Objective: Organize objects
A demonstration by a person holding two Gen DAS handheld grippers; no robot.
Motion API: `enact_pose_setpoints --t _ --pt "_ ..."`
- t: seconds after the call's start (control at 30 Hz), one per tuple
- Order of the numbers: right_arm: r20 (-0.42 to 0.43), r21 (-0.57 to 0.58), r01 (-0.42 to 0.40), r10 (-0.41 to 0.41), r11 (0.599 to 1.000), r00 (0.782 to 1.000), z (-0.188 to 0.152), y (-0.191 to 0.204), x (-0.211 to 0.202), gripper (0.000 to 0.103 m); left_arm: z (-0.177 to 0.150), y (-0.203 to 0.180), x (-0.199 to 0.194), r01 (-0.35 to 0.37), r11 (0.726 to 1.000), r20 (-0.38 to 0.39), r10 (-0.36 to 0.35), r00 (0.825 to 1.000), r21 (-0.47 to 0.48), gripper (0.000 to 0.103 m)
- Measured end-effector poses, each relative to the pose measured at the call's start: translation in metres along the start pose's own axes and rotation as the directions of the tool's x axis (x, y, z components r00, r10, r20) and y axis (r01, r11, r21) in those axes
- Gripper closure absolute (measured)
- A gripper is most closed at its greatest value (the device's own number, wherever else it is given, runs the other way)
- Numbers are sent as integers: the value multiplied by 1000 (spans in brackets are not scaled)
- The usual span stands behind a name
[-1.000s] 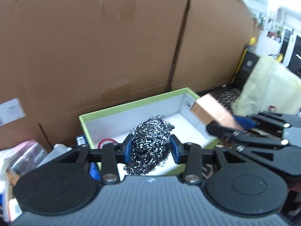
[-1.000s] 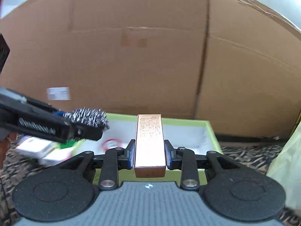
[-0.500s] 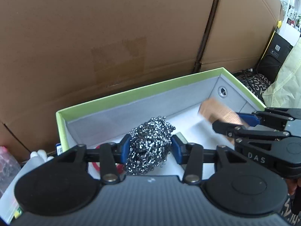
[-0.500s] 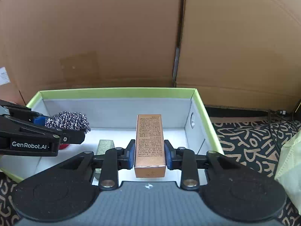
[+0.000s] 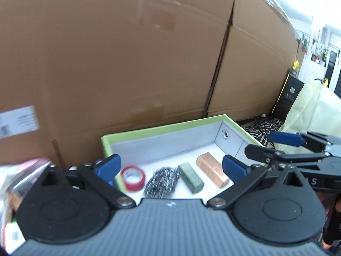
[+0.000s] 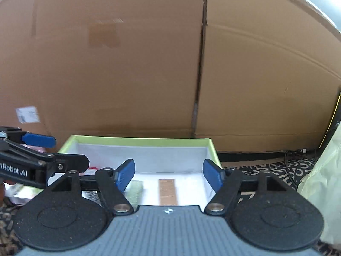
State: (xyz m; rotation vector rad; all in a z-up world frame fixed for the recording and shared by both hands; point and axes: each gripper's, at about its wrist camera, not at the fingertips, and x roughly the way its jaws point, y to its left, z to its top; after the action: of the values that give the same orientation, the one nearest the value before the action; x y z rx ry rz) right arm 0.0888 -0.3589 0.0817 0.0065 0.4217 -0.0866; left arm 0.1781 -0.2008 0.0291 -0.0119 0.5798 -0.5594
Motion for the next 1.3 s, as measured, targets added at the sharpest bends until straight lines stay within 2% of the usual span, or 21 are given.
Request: enact_pose_setpoints --t 0.2,0.33,0.57,0.67,0.77,0.87,1.0,1.07,1.2,1.27,1.3 --pt "37 42 -95 93 995 995 -27 28 -42 25 -47 29 -53 -68 995 18 70 997 -80 0" --pt "30 44 -154 153 987 988 -52 55 -55 24 -86 62 -93 -143 978 -7 144 990 -150 0" --pt "-37 55 -280 282 958 959 -89 114 -44 24 -135 109 -138 -262 943 -57 256 965 -205 0" --pt "-72 33 -320 322 947 944 -97 139 -36 24 -142 124 -147 -288 931 -73 278 958 -224 0" --pt "-70 -47 -356 352 933 933 -95 164 -28 24 -142 141 -155 -303 921 -61 297 953 -244 0" --pt "-54 -139 -374 370 917 928 -91 186 -20 25 -137 157 -157 -301 919 -49 299 953 -256 0" --pt "-58 -255 -392 390 884 919 -85 215 1 30 -126 173 -145 -259 931 -44 256 966 -256 2" --pt "-76 -284 -404 400 869 913 -83 225 14 34 -122 177 -135 -238 941 -40 235 971 -240 2" --pt "-78 -312 -401 397 861 914 -80 240 33 34 -114 182 -116 -251 943 -41 248 968 -219 3" --pt "-78 -304 -410 406 860 910 -80 244 35 37 -115 186 -111 -211 954 -55 204 977 -214 19" --pt "-78 -304 -422 419 854 905 -81 246 33 37 -116 186 -111 -189 958 -55 181 982 -217 19"
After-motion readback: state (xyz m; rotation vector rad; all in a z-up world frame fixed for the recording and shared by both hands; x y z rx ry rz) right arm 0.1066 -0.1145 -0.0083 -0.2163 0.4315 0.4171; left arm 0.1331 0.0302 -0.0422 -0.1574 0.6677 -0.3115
